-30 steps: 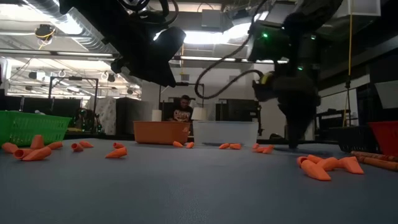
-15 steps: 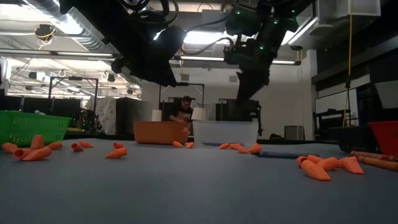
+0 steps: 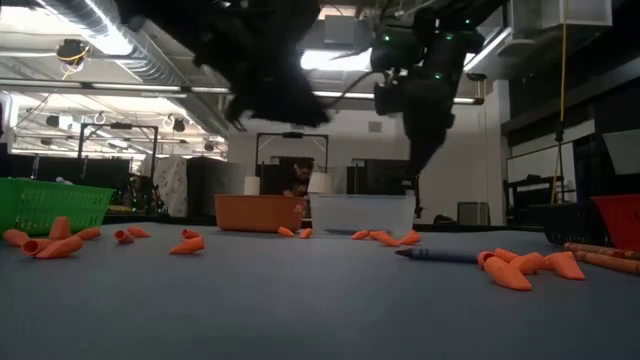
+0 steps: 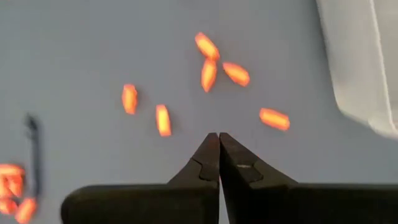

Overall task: Sort crayons
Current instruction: Put the blue crayon into the transparent bin

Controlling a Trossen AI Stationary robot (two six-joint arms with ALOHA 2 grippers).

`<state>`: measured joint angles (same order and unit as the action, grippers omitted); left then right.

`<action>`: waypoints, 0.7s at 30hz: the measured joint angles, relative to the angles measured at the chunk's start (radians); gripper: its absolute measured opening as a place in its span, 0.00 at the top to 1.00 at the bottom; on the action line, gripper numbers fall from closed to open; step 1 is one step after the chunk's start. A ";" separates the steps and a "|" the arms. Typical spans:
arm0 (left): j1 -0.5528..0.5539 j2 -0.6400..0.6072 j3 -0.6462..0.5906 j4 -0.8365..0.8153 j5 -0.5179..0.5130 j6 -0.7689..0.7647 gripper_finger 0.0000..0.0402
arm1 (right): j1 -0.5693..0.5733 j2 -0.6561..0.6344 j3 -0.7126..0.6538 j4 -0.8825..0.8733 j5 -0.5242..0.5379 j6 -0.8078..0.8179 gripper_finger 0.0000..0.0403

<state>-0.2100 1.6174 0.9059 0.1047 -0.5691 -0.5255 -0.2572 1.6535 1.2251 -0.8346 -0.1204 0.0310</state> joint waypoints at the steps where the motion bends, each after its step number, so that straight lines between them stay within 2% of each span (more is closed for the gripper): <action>1: 0.000 0.018 0.000 0.065 0.037 0.042 0.78 | 0.000 -0.001 0.000 -0.024 0.006 -0.010 1.00; 7: 0.008 0.140 0.000 0.390 0.257 0.238 0.78 | 0.001 -0.045 0.000 -0.133 0.006 -0.060 1.00; 10: 0.012 0.199 0.000 0.486 0.351 0.282 0.78 | 0.001 -0.073 0.000 -0.148 0.013 -0.066 1.00; 15: 0.013 0.289 0.000 0.560 0.404 0.323 0.78 | 0.001 -0.104 0.000 -0.179 0.013 -0.066 1.00; 21: 0.013 0.392 0.022 0.652 0.407 0.327 0.78 | 0.001 -0.131 0.000 -0.216 0.014 -0.064 1.00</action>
<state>-0.1970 2.0090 0.9279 0.7571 -0.1623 -0.1982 -0.2558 1.5229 1.2251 -1.0506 -0.1062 -0.0327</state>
